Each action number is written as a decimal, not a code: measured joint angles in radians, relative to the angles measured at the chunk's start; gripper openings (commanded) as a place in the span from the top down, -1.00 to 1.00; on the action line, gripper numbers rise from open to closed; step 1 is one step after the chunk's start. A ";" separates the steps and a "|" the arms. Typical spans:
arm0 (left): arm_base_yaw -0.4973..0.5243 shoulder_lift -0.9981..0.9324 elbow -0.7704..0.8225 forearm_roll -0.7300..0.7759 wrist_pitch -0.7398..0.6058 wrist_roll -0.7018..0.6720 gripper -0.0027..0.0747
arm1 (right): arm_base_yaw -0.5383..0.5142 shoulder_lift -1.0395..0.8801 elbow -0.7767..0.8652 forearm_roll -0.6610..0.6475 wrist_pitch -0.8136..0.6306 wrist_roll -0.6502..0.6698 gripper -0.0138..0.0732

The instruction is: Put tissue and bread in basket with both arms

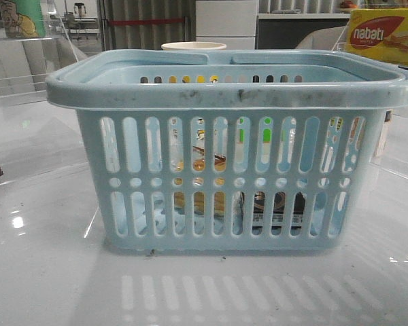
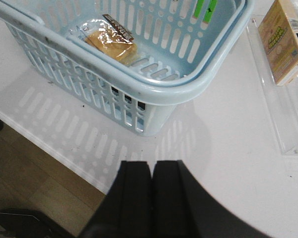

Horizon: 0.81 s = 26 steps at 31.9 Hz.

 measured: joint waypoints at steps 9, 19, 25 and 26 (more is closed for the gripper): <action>0.000 0.000 0.000 0.000 -0.002 0.000 0.70 | 0.000 0.000 0.000 0.000 0.000 0.000 0.56; 0.000 0.000 0.000 0.000 -0.002 0.000 0.70 | 0.000 0.000 0.000 0.000 0.000 0.000 0.56; 0.000 0.000 0.000 0.000 -0.002 0.000 0.70 | 0.000 -0.003 0.002 0.000 0.000 0.000 0.56; 0.000 0.000 0.000 0.000 -0.002 0.000 0.70 | -0.003 -0.009 0.004 0.000 -0.002 0.000 0.56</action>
